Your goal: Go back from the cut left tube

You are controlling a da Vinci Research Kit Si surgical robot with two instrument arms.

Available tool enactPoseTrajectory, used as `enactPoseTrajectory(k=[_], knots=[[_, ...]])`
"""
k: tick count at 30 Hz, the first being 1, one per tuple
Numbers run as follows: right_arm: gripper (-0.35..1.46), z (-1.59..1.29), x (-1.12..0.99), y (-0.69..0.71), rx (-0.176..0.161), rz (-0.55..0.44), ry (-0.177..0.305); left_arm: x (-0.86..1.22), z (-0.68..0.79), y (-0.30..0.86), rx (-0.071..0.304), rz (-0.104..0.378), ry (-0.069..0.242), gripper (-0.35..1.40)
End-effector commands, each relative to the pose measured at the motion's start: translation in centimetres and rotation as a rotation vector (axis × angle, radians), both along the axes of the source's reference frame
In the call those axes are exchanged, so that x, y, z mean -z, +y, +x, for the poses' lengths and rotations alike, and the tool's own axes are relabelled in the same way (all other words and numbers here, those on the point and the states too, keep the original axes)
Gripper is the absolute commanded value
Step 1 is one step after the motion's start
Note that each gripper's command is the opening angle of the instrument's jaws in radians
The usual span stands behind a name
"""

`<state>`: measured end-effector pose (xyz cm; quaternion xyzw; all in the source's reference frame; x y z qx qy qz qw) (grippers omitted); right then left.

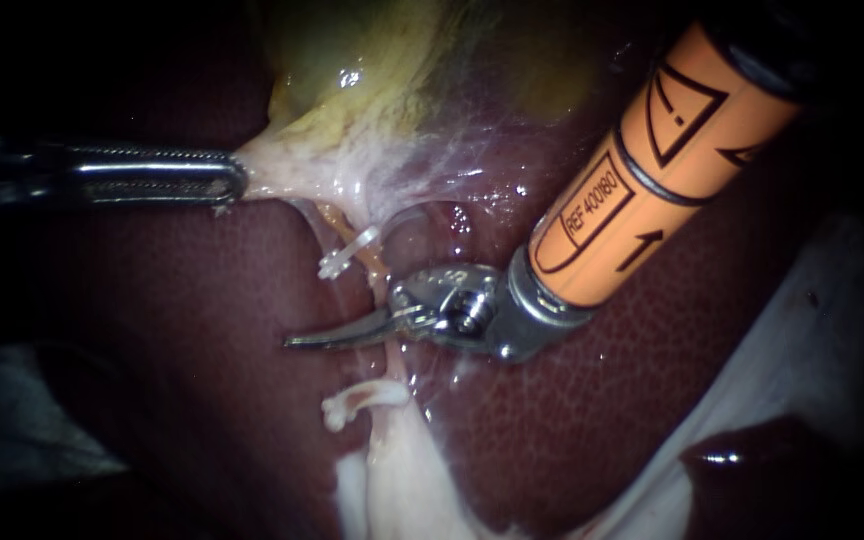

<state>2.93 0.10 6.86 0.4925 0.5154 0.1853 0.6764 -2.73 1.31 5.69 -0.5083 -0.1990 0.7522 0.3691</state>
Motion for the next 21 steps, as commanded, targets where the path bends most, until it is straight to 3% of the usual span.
enactPoseTrajectory(k=[1, 5, 6, 10, 13, 18, 21], knots=[[-0.35, 0.00, 0.00, 0.00, 0.000, 0.000, 0.000, 0.00, -0.02, 0.00, 0.000, 0.000, -0.001, -0.35], [-0.35, 0.00, 0.00, 0.00, 0.000, 0.000, 0.000, 0.00, -0.02, 0.00, 0.000, 0.000, -0.001, -0.35], [-0.21, 0.01, -0.01, 0.00, 0.000, 0.000, 0.000, 0.00, -0.02, 0.00, 0.000, 0.000, -0.001, -0.35], [0.76, 0.03, -0.01, 0.00, -0.003, -0.001, -0.002, 0.00, -0.02, 0.00, 0.000, 0.000, -0.001, -0.35], [1.16, 0.06, -0.02, 0.01, -0.005, -0.001, -0.003, 0.00, -0.02, 0.00, 0.000, 0.000, -0.001, -0.35], [1.38, 0.12, -0.06, -0.04, -0.008, -0.006, -0.006, 0.00, -0.02, 0.00, 0.000, 0.000, -0.001, -0.35], [1.43, 0.15, -0.11, -0.10, -0.031, -0.018, -0.020, 0.00, -0.02, 0.00, 0.000, 0.000, -0.001, -0.35]])
